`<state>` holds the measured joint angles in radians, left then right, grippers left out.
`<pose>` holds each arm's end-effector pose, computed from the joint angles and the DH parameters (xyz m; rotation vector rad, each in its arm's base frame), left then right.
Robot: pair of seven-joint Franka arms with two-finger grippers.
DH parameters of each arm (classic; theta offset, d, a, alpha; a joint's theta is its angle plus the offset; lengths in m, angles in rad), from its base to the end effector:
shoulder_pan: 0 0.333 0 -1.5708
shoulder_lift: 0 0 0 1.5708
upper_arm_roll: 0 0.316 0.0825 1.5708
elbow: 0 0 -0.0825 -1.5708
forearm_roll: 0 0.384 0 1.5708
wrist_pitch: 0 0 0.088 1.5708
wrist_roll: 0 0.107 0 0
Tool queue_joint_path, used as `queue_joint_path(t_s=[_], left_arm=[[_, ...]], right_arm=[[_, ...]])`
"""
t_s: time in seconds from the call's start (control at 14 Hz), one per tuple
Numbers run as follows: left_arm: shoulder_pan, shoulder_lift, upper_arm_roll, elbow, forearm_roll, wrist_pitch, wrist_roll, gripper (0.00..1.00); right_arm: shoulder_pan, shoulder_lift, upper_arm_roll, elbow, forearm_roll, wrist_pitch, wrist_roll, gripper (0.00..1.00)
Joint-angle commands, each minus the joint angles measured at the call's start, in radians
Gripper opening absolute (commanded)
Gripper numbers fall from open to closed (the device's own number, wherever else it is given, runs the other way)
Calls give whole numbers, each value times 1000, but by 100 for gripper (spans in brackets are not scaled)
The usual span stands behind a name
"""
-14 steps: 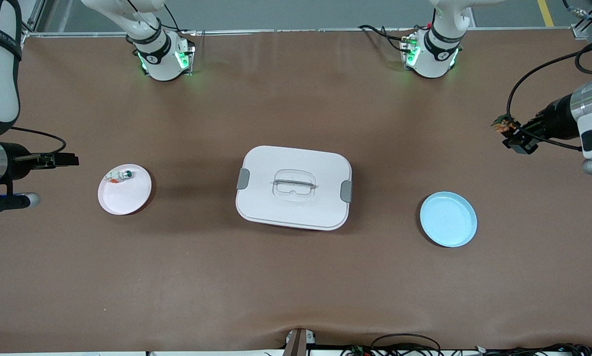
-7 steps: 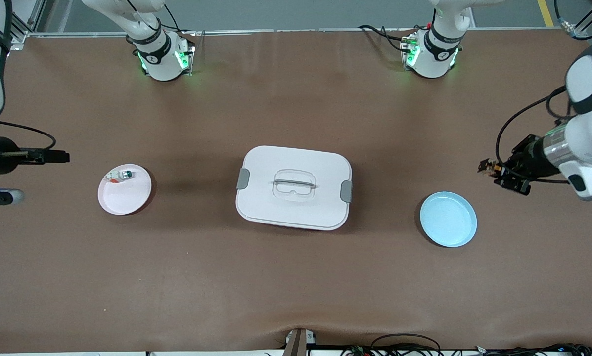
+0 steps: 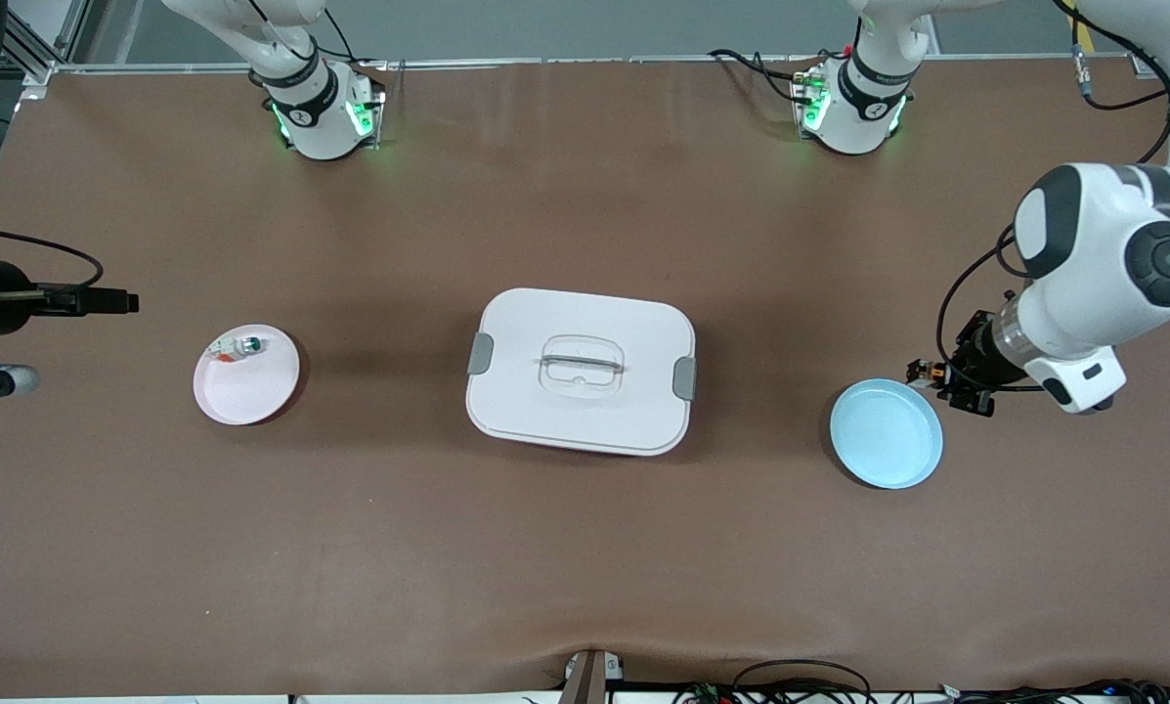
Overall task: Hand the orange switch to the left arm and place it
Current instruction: 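Move the switch with the left gripper over the light-blue plate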
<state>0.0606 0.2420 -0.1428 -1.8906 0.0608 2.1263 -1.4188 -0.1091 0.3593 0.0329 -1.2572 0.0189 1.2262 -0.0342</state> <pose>0.6105 -0.0435 0.3791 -2.4809 -1.9026 -0.0147 0.6145 -0.0481 0.5324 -3.0313 0.0590 0.5955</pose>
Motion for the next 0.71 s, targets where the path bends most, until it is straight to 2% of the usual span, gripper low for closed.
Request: queue_joint_path(t_s=[0.0,0.43,0.64], left_arm=[[8,25,-6,-50,51,92,-55,0],[10,138,5,-51,71,196,-71,0],[22,180,8,-47,122,221,-71,0]], right_arm=[[9,-30,13,-30,10,-2,20,100],[0,-42,5,-25,13,-62,20,100],[17,-63,4,-33,-1,-7,19,100]])
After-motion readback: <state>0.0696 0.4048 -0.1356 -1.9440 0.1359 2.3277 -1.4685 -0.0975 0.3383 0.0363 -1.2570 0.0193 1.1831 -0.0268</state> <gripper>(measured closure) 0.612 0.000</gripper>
